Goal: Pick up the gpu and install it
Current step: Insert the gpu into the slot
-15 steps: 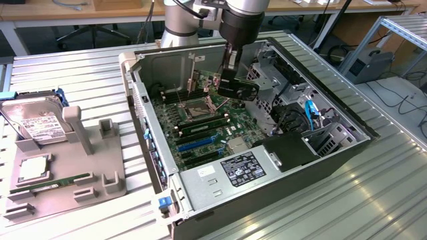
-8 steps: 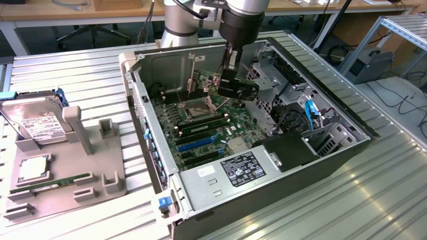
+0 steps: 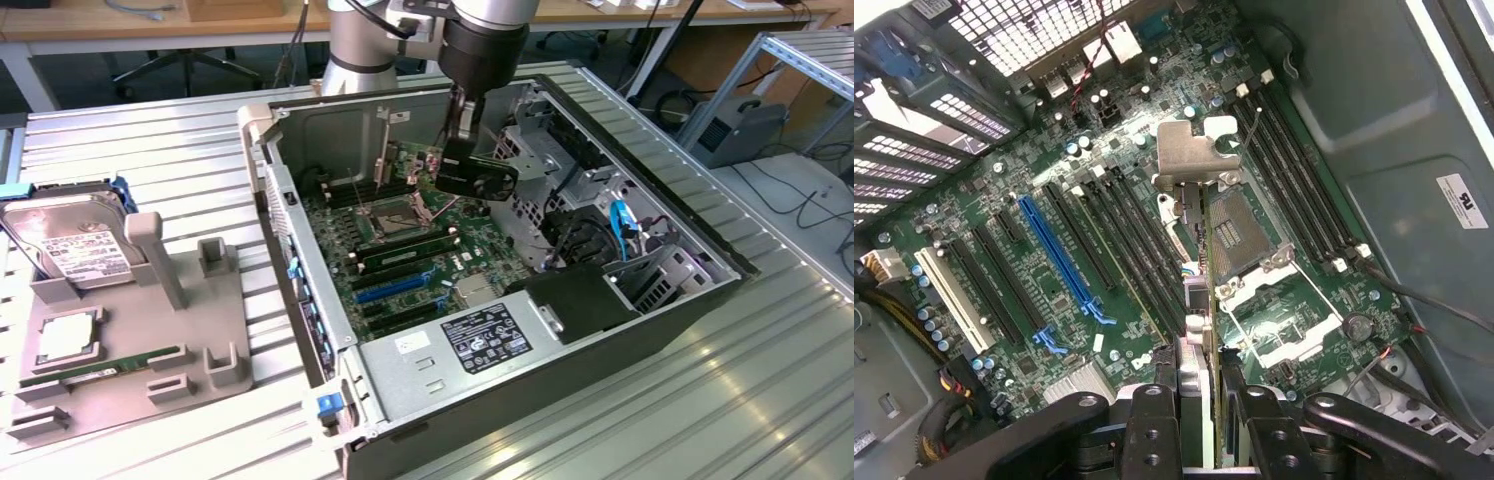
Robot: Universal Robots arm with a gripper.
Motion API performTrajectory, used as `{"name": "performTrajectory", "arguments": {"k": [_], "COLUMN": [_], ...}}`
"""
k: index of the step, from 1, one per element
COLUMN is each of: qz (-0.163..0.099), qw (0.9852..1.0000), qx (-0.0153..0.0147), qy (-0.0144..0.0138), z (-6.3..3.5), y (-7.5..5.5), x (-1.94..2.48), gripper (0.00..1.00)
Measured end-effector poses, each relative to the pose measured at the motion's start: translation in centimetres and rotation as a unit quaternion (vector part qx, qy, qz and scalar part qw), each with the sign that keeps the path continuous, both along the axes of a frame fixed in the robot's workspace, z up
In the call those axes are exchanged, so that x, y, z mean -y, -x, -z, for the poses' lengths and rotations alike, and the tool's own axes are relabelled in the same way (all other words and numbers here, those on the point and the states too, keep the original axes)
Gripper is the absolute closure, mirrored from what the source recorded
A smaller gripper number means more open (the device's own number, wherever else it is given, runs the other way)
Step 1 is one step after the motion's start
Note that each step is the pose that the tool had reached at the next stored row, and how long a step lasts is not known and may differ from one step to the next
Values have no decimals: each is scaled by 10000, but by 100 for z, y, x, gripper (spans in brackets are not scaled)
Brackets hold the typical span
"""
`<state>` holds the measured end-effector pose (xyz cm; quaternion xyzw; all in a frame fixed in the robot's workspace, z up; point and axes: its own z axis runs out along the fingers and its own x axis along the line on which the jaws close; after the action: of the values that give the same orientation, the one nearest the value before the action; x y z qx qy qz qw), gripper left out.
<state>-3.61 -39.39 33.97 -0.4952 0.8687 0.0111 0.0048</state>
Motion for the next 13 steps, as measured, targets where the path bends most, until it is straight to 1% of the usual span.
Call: {"name": "performTrajectory", "arguments": {"k": [13], "qz": [-106], "qw": [9999], "qx": [0], "qy": [0], "z": [0], "y": [0], "x": [0], "gripper": [73]}}
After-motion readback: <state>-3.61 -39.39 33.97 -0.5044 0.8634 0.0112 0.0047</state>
